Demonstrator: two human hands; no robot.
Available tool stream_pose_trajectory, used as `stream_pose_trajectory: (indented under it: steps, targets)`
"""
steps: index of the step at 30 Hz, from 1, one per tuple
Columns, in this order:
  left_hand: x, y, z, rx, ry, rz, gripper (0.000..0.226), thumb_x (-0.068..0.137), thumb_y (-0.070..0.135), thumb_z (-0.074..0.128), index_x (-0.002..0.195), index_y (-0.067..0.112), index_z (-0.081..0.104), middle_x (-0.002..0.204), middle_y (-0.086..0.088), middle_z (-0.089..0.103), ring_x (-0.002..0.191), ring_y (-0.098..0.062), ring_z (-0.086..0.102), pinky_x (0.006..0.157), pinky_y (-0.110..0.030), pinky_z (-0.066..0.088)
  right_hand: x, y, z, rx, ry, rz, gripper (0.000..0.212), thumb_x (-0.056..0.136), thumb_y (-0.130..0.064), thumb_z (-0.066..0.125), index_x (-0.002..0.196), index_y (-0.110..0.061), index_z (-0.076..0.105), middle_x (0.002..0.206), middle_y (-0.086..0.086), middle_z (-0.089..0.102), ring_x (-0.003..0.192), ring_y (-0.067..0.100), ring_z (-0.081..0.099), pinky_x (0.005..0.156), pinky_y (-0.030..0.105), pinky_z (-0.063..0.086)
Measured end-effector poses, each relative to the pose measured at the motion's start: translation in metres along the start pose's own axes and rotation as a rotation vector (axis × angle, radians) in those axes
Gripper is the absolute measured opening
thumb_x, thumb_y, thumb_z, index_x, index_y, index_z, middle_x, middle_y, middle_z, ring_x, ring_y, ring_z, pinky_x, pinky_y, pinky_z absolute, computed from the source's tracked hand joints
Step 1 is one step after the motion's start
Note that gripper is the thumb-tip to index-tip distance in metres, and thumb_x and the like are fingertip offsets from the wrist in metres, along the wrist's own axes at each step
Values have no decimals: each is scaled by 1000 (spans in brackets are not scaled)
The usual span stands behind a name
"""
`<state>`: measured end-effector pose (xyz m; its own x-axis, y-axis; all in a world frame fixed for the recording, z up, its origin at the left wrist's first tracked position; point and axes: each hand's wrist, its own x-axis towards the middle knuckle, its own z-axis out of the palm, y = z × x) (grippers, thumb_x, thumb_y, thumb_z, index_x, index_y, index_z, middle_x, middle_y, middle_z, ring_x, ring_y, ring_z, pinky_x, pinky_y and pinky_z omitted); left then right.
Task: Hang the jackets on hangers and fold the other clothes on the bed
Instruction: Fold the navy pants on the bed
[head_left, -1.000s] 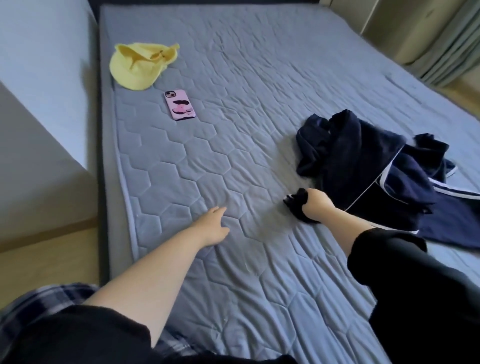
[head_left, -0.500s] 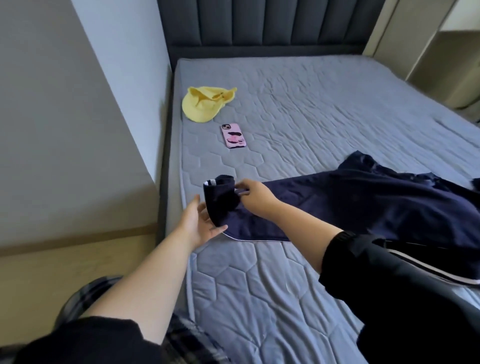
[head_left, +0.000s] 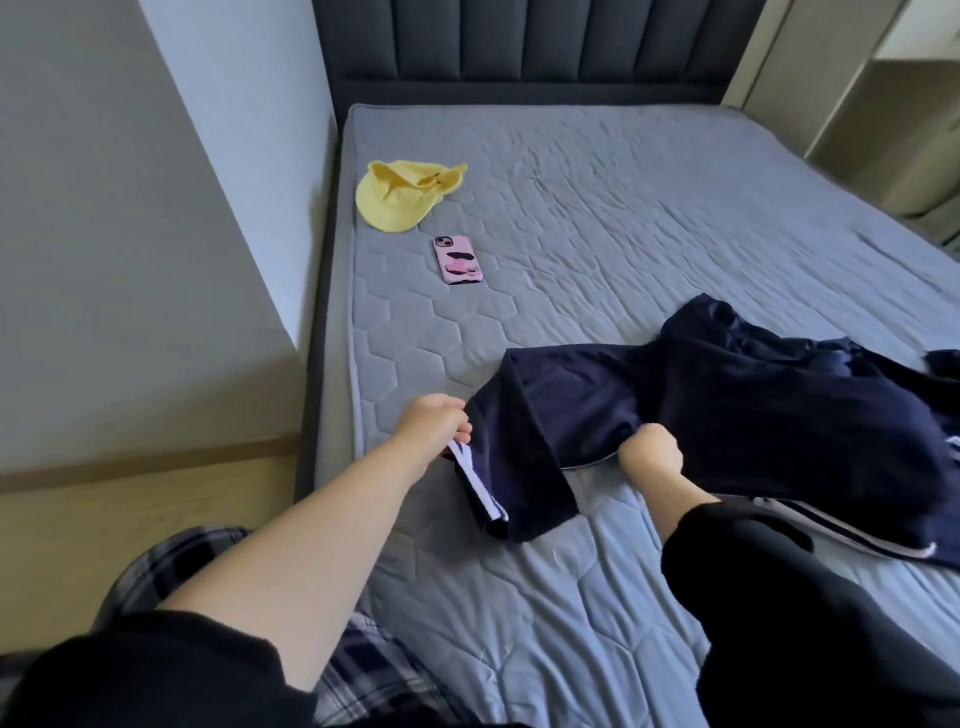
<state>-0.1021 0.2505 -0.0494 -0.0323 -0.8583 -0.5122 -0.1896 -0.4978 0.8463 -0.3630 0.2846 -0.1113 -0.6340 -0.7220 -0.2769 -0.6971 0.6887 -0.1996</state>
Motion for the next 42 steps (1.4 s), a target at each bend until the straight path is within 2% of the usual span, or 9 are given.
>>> stream_pose_trajectory:
  steps: [5, 9, 12, 15, 21, 26, 32, 38, 42]
  targets:
    - [11, 0, -29, 252, 16, 200, 58, 92, 12, 58, 145, 17, 37, 146, -4, 42, 133, -22, 40, 101, -26, 33, -43, -129, -34, 701, -192, -372, 25, 91, -5, 45, 99, -7, 69, 89, 9, 65, 85, 22, 61, 68, 21, 41]
    - [4, 10, -56, 40, -182, 279, 64, 83, -14, 56, 139, 11, 40, 136, -11, 52, 127, -26, 48, 98, -32, 43, -92, -199, -46, 784, -376, -735, 17, 86, 0, 48, 78, 2, 62, 70, 8, 56, 71, 17, 49, 69, 31, 40]
    - [-3, 9, -59, -237, -161, 183, 47, 84, -14, 55, 126, 6, 53, 100, -8, 69, 86, -16, 65, 69, -23, 55, -89, -197, -46, 664, -407, -808, 17, 90, -9, 55, 74, -12, 62, 70, 2, 59, 70, 13, 50, 71, 27, 40]
    - [1, -1, -49, -283, 37, 36, 21, 93, -2, 49, 107, 11, 59, 68, 2, 68, 71, -11, 61, 78, -27, 48, -65, -166, -40, 534, -305, -728, 18, 87, -17, 62, 103, -11, 70, 102, 6, 70, 93, 13, 61, 79, 20, 42]
    - [0, -19, -24, -54, -29, -9, 21, 96, 8, 48, 113, 14, 59, 107, -6, 64, 97, -21, 60, 87, -32, 40, -11, -45, -23, -480, -495, -438, 120, 57, -66, 77, 150, -19, 18, 150, 7, 36, 134, 28, 41, 107, 38, 35]
    - [-5, -12, -22, 69, -244, 11, 44, 94, 17, 57, 136, 21, 47, 130, 2, 57, 122, -19, 52, 100, -38, 35, -9, -29, -4, -305, -370, -447, 36, 86, -26, 62, 117, -9, 57, 118, 11, 62, 105, 26, 59, 81, 27, 43]
    - [-10, 8, -32, 115, -434, 138, 82, 84, 30, 70, 148, 39, 19, 132, 21, 42, 119, -6, 44, 96, -38, 35, -46, -127, -79, 588, -291, -479, 20, 90, -25, 63, 76, -11, 61, 72, 5, 59, 61, 15, 54, 53, 21, 42]
    - [-9, 43, -65, -112, -38, 298, 31, 80, 13, 74, 106, 24, 60, 112, -5, 68, 96, -21, 66, 79, -37, 57, -91, -209, -138, 1157, -712, -631, 21, 97, -17, 54, 114, -6, 60, 109, 15, 63, 102, 28, 62, 91, 35, 51]
    - [5, 24, -105, -110, 218, 147, 29, 90, 9, 60, 119, 12, 55, 108, -1, 63, 91, -21, 61, 66, -35, 53, -85, -204, -107, 619, -332, -684, 44, 94, -15, 52, 137, -9, 45, 125, 7, 53, 102, 16, 57, 79, 15, 42]
